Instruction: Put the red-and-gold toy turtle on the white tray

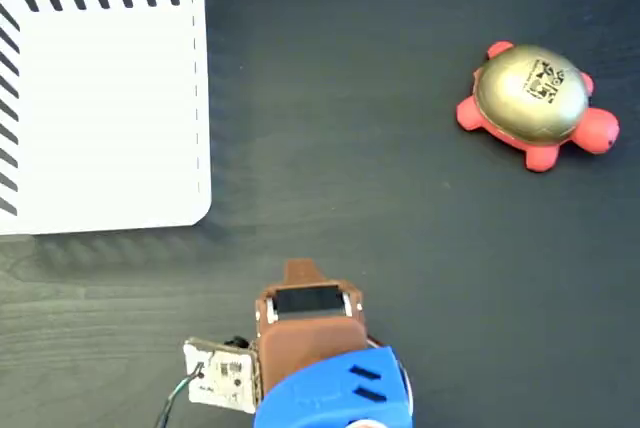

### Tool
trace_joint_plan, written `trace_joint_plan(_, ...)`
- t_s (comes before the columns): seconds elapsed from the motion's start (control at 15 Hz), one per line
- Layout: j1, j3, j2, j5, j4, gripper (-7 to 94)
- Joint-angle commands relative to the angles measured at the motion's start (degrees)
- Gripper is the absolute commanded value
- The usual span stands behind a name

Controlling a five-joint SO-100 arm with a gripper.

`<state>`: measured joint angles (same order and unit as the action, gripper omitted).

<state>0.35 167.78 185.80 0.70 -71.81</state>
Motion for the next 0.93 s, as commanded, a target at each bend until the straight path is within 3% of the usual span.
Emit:
trace_joint_plan(0.0,0.26,-0.53,0.26,0.53,-0.62,0)
trace_joint_plan(0.4,-0.62,-0.53,0.26,-0.35,-0.62,0)
trace_joint_plan(0.47,-0.09,-0.53,-0.35,3.16,0.62,0)
trace_joint_plan(0.67,5.36,-19.78,-26.02,5.63,7.21,0)
trace_joint_plan(0.87,10.11,-44.74,-51.77,4.66,-3.52,0)
